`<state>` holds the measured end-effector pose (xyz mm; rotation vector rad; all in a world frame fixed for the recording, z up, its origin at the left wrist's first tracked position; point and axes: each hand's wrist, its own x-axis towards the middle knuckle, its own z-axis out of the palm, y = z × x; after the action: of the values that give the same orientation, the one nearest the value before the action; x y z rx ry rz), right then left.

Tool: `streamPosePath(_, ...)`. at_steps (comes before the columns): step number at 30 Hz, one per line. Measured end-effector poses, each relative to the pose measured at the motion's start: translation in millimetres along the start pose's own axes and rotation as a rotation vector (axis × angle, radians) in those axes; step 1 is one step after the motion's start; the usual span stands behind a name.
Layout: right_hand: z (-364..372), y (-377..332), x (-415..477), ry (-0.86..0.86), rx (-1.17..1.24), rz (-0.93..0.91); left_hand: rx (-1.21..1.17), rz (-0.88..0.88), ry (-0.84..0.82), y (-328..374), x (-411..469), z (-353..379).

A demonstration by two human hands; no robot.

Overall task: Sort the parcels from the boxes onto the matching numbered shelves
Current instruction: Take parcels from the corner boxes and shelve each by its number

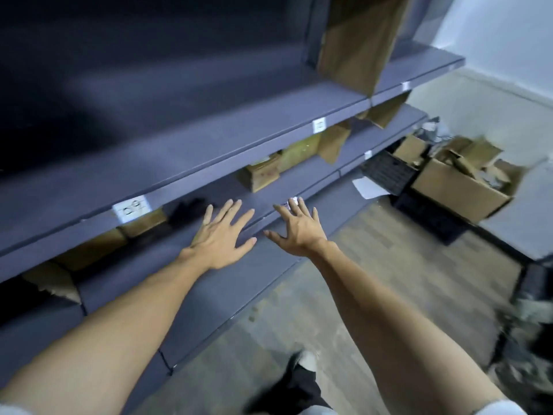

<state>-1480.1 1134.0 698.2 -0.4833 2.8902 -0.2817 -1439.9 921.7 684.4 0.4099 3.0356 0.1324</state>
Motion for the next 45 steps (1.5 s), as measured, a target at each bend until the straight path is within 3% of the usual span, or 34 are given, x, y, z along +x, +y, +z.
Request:
streamPosePath(9, -39, 125, -37, 0.060, 0.044, 0.212, 0.059, 0.220, 0.013, 109, 97, -22)
streamPosePath(28, -119, 461, -67, 0.147, 0.113, 0.573, 0.095, 0.537, -0.005, 387, 346, -34)
streamPosePath(45, -179, 681, 24, 0.175, 0.088, 0.841, 0.086, 0.794, -0.025, 540, 619, -14)
